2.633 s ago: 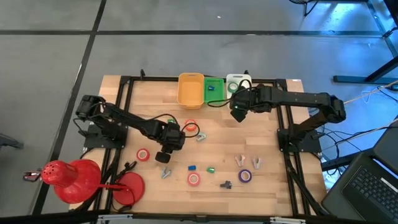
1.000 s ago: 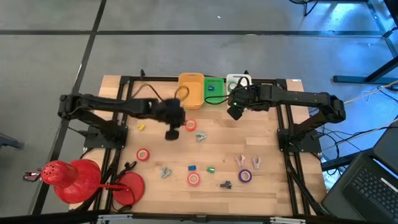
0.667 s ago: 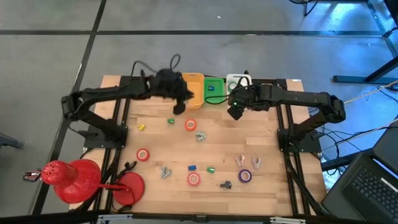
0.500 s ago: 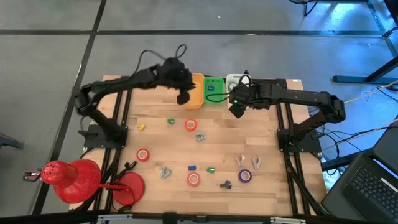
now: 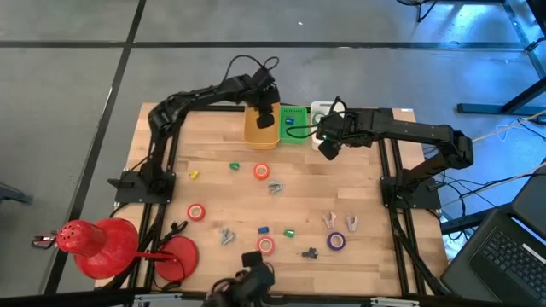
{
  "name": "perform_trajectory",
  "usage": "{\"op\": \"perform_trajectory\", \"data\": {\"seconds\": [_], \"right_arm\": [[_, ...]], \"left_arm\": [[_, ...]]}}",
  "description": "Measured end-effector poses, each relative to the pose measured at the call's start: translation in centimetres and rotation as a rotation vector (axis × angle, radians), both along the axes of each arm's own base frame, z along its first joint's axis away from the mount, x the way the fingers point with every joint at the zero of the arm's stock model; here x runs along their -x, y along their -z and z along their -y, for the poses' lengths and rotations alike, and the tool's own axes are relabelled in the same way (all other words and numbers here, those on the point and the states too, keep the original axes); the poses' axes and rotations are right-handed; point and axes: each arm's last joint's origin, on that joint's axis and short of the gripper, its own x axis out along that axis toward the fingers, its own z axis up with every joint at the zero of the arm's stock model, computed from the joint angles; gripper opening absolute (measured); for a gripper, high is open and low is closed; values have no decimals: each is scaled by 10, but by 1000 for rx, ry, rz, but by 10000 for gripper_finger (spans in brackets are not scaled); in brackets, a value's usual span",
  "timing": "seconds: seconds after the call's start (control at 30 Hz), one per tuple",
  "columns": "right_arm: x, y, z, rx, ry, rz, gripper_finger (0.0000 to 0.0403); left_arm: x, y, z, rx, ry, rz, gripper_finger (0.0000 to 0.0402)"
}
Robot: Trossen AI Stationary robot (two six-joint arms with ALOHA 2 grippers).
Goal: Pick and place Stapler, Stapler remover, tape
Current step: Put the top gray staple remover into the yellow bin
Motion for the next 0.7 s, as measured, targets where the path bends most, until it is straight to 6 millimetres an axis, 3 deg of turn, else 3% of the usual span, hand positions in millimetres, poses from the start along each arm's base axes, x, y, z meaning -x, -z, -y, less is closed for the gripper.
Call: {"op": "perform_trajectory", "data": {"seconds": [0.23,0.7], "right_arm": [[1,0,0,-1,-4,-14,281],[3,0,8,5,10,-28,281]], "left_arm": [[3,33,-12,27,-24,-96,35],[6,62,-20,66,-41,-165,36]]}}
